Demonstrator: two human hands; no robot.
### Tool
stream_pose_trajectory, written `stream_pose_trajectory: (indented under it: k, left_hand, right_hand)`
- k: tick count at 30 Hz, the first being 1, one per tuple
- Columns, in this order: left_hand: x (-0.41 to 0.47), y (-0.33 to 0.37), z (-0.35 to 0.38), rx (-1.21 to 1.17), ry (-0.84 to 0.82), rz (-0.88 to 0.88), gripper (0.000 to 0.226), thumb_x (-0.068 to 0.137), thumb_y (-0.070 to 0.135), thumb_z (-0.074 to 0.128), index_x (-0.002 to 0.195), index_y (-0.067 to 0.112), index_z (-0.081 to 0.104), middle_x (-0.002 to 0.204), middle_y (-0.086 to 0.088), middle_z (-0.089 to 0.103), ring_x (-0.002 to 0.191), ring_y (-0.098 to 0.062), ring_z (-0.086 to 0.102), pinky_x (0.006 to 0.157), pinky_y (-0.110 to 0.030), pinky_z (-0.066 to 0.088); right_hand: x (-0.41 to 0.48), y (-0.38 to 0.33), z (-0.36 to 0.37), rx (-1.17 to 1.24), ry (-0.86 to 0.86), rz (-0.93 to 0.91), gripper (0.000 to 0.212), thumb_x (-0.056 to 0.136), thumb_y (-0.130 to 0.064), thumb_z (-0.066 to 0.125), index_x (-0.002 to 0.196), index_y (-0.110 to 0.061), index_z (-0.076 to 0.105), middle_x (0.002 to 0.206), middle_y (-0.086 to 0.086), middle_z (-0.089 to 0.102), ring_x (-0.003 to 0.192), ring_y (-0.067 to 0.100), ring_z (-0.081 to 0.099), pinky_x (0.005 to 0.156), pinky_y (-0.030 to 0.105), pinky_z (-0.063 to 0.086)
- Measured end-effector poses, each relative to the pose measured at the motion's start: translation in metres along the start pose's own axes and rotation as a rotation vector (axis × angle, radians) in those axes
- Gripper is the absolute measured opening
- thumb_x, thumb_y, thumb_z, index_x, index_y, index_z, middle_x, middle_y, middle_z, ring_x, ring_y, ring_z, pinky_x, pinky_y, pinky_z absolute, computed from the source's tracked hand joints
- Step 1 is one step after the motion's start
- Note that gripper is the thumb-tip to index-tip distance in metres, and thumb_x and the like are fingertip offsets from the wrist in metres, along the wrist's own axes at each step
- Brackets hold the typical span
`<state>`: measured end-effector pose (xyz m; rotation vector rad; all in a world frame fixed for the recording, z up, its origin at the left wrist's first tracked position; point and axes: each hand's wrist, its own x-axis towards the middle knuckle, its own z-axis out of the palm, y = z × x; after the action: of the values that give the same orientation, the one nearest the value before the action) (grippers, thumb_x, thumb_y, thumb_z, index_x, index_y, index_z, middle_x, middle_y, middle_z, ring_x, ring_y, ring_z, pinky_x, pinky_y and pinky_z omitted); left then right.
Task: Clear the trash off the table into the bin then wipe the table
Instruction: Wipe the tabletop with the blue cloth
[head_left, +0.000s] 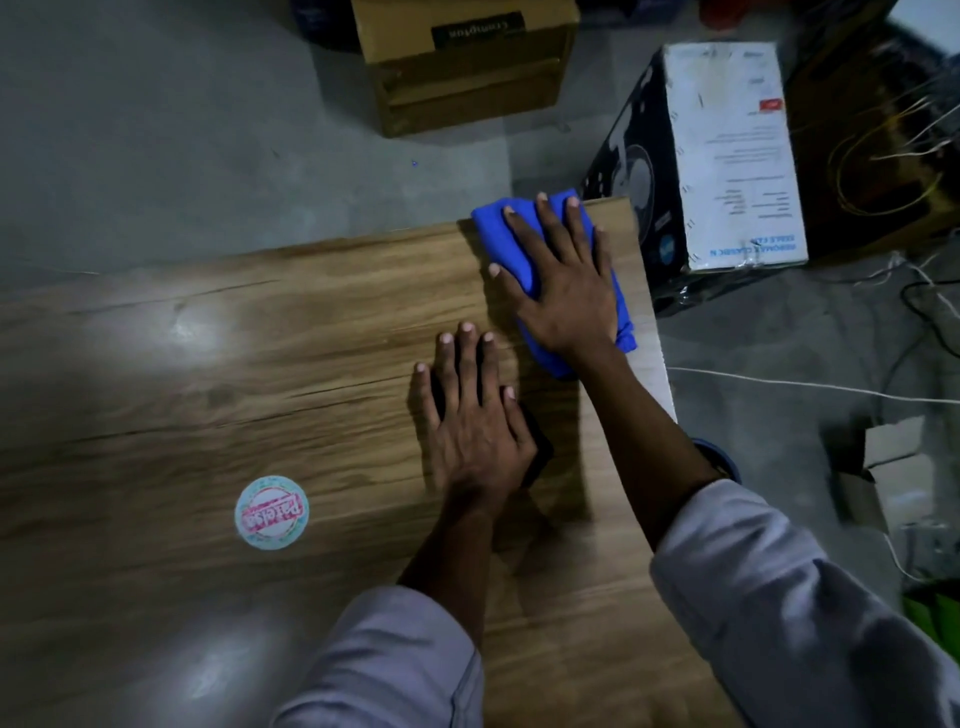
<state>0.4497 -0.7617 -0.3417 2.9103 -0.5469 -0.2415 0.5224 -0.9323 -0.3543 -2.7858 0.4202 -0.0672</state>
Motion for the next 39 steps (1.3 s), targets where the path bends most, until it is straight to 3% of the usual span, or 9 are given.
stream_pose_trajectory:
  k: [5,9,12,20,26,29,34,36,39]
  left_hand:
    - [0.002,-0.006,0.006,0.067,0.039,0.039,0.066,0.098,0.038,0.024,0.16,0.015,0.026,0.168,-0.008,0.019,0.155,-0.029,0.016,0.123,-0.056,0.016]
    - [0.003,-0.008,0.007,0.169,0.066,0.055,0.055,0.099,0.024,0.024,0.146,0.01,0.049,0.156,-0.011,0.044,0.15,-0.03,0.032,0.118,-0.056,0.029]
    - [0.001,-0.001,0.003,0.047,0.021,0.016,0.058,0.097,0.029,0.033,0.151,0.009,0.04,0.164,-0.012,0.03,0.156,-0.029,0.015,0.123,-0.056,0.017]
    - [0.0,0.001,-0.001,0.032,-0.048,-0.007,0.065,0.1,0.038,0.025,0.161,0.015,0.018,0.171,-0.005,0.004,0.157,-0.024,-0.003,0.124,-0.054,0.008]
    - [-0.002,0.004,-0.003,0.018,0.006,-0.024,0.065,0.1,0.036,0.035,0.16,0.015,0.023,0.17,-0.003,0.007,0.157,-0.023,-0.001,0.125,-0.053,0.008]
    - [-0.001,0.002,-0.003,0.023,0.011,-0.009,0.065,0.1,0.037,0.035,0.16,0.015,0.023,0.17,-0.004,0.008,0.157,-0.023,0.0,0.124,-0.054,0.009]
    - [-0.001,0.006,-0.002,0.051,0.004,-0.014,0.065,0.101,0.038,0.031,0.162,0.017,0.017,0.171,-0.004,0.004,0.157,-0.023,-0.002,0.125,-0.051,0.004]
    - [0.0,0.003,0.001,0.052,0.015,-0.023,0.063,0.101,0.034,0.029,0.161,0.017,0.022,0.17,-0.004,0.01,0.157,-0.023,0.005,0.125,-0.051,0.006]
    - [0.002,-0.004,0.004,0.115,0.026,0.013,0.06,0.096,0.022,0.024,0.153,0.011,0.04,0.164,-0.009,0.031,0.154,-0.029,0.022,0.121,-0.056,0.023]
  right_hand:
    - [0.003,-0.018,0.004,-0.011,0.134,0.527,0.068,0.1,-0.066,0.029,0.161,-0.037,0.022,0.17,0.002,0.014,0.157,0.031,0.003,0.124,0.059,0.004]
    - [-0.011,-0.053,0.011,0.036,-0.082,-0.025,0.066,0.1,-0.067,0.027,0.16,-0.04,0.021,0.17,-0.001,0.013,0.158,0.027,-0.002,0.125,0.057,-0.001]
    - [-0.015,-0.031,0.006,0.079,-0.08,-0.203,0.063,0.1,-0.066,0.035,0.157,-0.041,0.032,0.168,-0.005,0.023,0.158,0.022,0.005,0.125,0.055,0.005]
    - [-0.004,0.013,-0.006,0.007,0.113,0.514,0.066,0.1,-0.067,0.029,0.16,-0.039,0.024,0.17,0.0,0.016,0.157,0.03,0.006,0.125,0.056,0.007]
    - [-0.054,0.007,-0.007,-0.014,-0.065,-0.121,0.065,0.102,-0.063,0.036,0.16,-0.037,0.023,0.17,-0.002,0.013,0.158,0.027,0.001,0.125,0.057,0.008]
    - [-0.106,0.033,-0.019,-0.048,-0.053,-0.011,0.064,0.101,-0.066,0.035,0.159,-0.041,0.024,0.171,-0.006,0.011,0.158,0.023,0.0,0.126,0.054,0.007]
    - [-0.073,0.032,-0.02,-0.016,0.042,0.584,0.067,0.099,-0.067,0.03,0.16,-0.043,0.016,0.171,-0.001,0.01,0.158,0.027,0.004,0.124,0.06,0.003]
    - [-0.033,0.009,-0.012,-0.005,0.02,0.585,0.068,0.1,-0.066,0.027,0.162,-0.039,0.012,0.171,0.002,0.006,0.157,0.032,0.0,0.123,0.064,0.0]
    - [-0.009,-0.036,0.001,-0.003,-0.093,0.219,0.068,0.102,-0.065,0.025,0.162,-0.037,0.013,0.171,0.003,0.003,0.157,0.032,-0.007,0.121,0.061,-0.011]
